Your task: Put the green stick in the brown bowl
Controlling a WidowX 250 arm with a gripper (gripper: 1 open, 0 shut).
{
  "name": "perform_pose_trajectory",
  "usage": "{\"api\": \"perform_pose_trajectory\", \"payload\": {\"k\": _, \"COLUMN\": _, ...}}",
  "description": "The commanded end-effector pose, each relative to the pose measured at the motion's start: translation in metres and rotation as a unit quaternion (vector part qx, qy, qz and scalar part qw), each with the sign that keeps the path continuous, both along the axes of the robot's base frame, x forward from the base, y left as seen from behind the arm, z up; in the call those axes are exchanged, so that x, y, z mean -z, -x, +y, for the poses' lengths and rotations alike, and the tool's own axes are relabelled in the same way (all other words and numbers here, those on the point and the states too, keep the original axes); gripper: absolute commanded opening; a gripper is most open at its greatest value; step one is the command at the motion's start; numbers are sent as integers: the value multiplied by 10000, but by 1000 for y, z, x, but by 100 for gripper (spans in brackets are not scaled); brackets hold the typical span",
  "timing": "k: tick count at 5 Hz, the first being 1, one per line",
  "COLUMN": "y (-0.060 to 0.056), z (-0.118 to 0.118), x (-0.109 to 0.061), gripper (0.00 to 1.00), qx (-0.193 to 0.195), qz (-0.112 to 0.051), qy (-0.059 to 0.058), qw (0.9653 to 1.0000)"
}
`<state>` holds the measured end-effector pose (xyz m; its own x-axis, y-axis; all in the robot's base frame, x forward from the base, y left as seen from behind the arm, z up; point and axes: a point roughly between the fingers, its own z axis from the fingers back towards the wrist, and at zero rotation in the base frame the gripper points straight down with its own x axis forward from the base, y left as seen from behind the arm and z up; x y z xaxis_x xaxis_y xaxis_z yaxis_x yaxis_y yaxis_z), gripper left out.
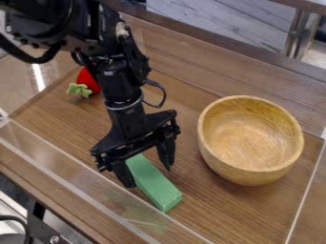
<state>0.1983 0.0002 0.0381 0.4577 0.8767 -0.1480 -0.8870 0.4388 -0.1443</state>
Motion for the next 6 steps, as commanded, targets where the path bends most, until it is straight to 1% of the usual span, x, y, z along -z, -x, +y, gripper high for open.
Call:
{"api": "perform_pose_trajectory", "payload": {"k": 1, "y": -7, "z": -6, "x": 3, "gripper": 100, "qx": -134, "qz": -211, "qy": -89, "qw": 9996}}
{"api": "perform_pose_trajectory", "payload": {"k": 2, "y": -4, "z": -13, "x": 10, "gripper": 100, "qx": -150, "qz": -293, "qy": -194, "qw": 9993}}
{"api": "perform_pose_trajectory", "payload": {"k": 3, "y": -7, "z": -27, "x": 3, "gripper": 100, "qx": -104, "qz": -426, "qy": -414, "qw": 9982}}
{"api": "perform_pose_trajectory", "payload": {"k": 4, "y": -12, "z": -33, "x": -1, "gripper": 100, "qx": -107, "qz": -512, "qy": -549, "qw": 9971}}
{"api": "perform_pose_trajectory", "payload": {"k": 5, "y": -19, "z": -16, "x": 1, "gripper": 100, "qx": 164, "qz": -507, "qy": -585, "qw": 9969}}
{"api": "perform_pose_trajectory", "payload": {"k": 6, "y": -25, "z": 0, "x": 8, "gripper": 100, "qx": 377, "qz": -516, "qy": -620, "qw": 9960}}
